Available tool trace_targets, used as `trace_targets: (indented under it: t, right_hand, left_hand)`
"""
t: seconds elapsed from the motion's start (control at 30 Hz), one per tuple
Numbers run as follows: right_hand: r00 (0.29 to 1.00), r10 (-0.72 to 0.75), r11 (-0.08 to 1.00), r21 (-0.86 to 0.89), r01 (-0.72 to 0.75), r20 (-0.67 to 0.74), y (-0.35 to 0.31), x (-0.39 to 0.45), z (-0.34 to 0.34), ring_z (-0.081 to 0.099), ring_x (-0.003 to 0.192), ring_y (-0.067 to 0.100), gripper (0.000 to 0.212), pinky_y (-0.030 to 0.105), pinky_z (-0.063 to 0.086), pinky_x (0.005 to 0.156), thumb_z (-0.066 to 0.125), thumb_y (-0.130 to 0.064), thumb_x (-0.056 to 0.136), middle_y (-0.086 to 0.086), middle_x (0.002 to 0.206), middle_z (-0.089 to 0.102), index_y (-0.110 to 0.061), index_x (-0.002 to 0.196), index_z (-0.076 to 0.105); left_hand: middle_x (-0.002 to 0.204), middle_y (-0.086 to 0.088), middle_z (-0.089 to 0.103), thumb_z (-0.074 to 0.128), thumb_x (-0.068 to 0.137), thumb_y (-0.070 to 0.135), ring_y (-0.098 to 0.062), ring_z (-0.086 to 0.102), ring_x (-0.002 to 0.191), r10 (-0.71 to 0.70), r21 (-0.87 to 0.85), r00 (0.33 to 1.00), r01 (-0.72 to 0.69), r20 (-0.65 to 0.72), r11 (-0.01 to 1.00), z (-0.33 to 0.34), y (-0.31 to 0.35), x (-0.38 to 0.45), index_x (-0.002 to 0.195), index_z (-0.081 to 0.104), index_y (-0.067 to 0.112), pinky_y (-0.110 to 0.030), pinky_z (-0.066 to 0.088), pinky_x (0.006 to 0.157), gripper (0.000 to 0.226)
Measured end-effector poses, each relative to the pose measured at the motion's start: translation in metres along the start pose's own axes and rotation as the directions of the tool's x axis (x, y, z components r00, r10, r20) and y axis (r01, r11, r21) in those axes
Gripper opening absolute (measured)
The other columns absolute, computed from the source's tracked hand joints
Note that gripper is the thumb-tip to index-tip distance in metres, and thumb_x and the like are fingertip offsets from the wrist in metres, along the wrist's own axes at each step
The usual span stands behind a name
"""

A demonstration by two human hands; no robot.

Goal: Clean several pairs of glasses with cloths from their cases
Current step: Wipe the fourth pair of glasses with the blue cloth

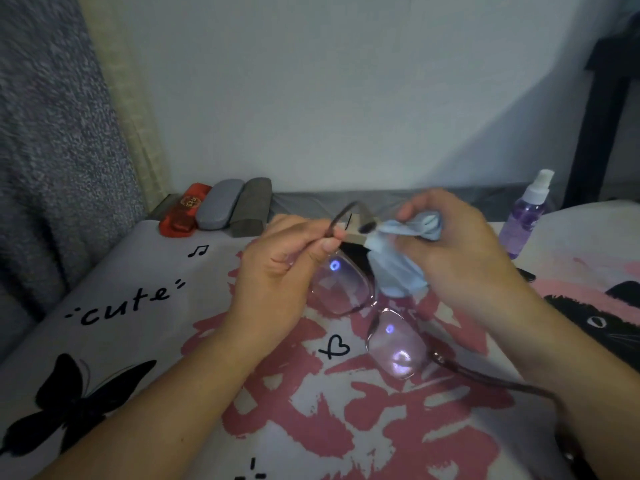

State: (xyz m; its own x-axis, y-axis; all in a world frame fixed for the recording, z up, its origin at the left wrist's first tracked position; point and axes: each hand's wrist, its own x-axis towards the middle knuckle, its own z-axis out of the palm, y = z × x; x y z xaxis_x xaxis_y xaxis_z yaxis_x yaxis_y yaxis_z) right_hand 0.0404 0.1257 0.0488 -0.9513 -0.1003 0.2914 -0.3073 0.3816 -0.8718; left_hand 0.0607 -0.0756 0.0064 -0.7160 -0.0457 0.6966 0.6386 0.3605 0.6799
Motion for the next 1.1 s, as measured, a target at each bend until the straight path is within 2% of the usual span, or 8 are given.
trace_targets:
  t: [0.2,0.37,0.57,0.73,0.8,0.9,1.0,1.1]
  right_hand:
    - [0.985,-0.170,0.931,-0.331,0.152,-0.027,0.007,0.009,-0.021,0.053,0.058,0.005,0.027,0.017,0.039,0.050,0.075,-0.033,0.090,-0.005,0.063,0.059,-0.027,0.070,0.056]
    - [0.954,-0.298,0.846,-0.472,0.249,-0.030,0.009,0.009,-0.022,0.041,0.126,0.021,0.020,0.023,0.029,0.100,0.065,-0.039,0.094,0.000,0.134,0.048,-0.039,0.075,0.071]
    - [0.900,-0.427,0.753,-0.585,0.301,-0.087,0.003,0.016,-0.008,0.050,0.053,0.027,0.041,0.038,0.037,0.053,0.055,-0.033,0.099,0.002,0.054,0.048,-0.016,0.063,0.047]
    - [0.987,-0.072,0.997,0.002,0.073,0.144,0.003,0.009,-0.003,0.065,0.078,0.036,0.045,0.046,0.057,0.077,0.053,-0.045,0.100,0.025,0.086,0.065,-0.003,0.086,0.062]
    - [0.959,-0.044,0.999,0.023,0.039,0.280,-0.001,0.004,-0.008,0.065,0.092,0.043,0.045,0.051,0.056,0.090,0.054,-0.046,0.101,0.026,0.099,0.068,-0.004,0.094,0.068]
    - [0.875,0.039,0.999,-0.006,-0.041,0.482,-0.001,-0.001,-0.006,0.069,0.078,0.018,0.051,0.017,0.052,0.080,0.045,-0.065,0.091,0.005,0.093,0.075,-0.025,0.094,0.077]
    - [0.797,0.117,0.969,0.107,-0.222,0.592,0.006,0.007,-0.006,0.071,0.092,0.021,0.081,0.038,0.054,0.092,0.043,-0.099,0.064,0.005,0.094,0.077,-0.029,0.082,0.080]
    - [0.811,0.098,0.901,0.295,-0.319,0.577,0.003,0.008,-0.006,0.071,0.089,0.031,0.033,0.055,0.059,0.090,0.076,-0.056,0.077,0.014,0.097,0.077,-0.023,0.079,0.081]
  left_hand:
    - [0.098,0.015,0.073,0.066,0.093,0.030,-0.027,0.067,0.099,-0.012,-0.036,0.996,0.009,-0.091,0.999,-0.015,-0.006,0.006,0.103,0.077,0.037,-0.050,0.055,0.094,0.016]
    - [0.099,0.013,0.073,0.066,0.093,0.026,-0.027,0.068,0.098,-0.002,-0.025,0.996,0.000,-0.095,1.000,-0.015,-0.001,0.005,0.104,0.077,0.037,-0.050,0.055,0.092,0.018]
    - [0.097,0.010,0.072,0.065,0.094,0.022,-0.027,0.068,0.097,0.013,-0.028,0.996,-0.016,-0.091,0.999,-0.011,0.004,0.004,0.103,0.074,0.027,-0.047,0.055,0.091,0.013]
    - [0.098,0.012,0.072,0.066,0.095,0.023,-0.020,0.068,0.096,0.021,0.009,0.993,-0.020,-0.113,1.000,-0.014,0.001,0.006,0.103,0.073,0.031,-0.032,0.054,0.090,0.013]
    - [0.098,0.008,0.072,0.067,0.095,0.020,-0.013,0.069,0.096,0.001,0.024,0.987,0.003,-0.159,1.000,-0.020,-0.002,0.010,0.103,0.072,0.032,-0.028,0.054,0.090,0.015]
    - [0.098,0.003,0.072,0.064,0.096,0.019,-0.011,0.069,0.096,0.027,0.105,0.981,-0.006,-0.192,0.994,-0.029,-0.004,0.015,0.104,0.070,0.033,-0.027,0.055,0.090,0.018]
    - [0.097,0.003,0.070,0.063,0.097,0.015,-0.013,0.068,0.095,0.082,0.181,0.978,-0.047,-0.193,0.982,-0.035,-0.005,0.017,0.104,0.071,0.025,-0.026,0.054,0.089,0.014]
    - [0.096,0.001,0.069,0.062,0.098,0.014,-0.018,0.066,0.095,0.113,0.205,0.979,-0.077,-0.172,0.976,-0.038,-0.003,0.018,0.103,0.070,0.018,-0.029,0.053,0.088,0.011]
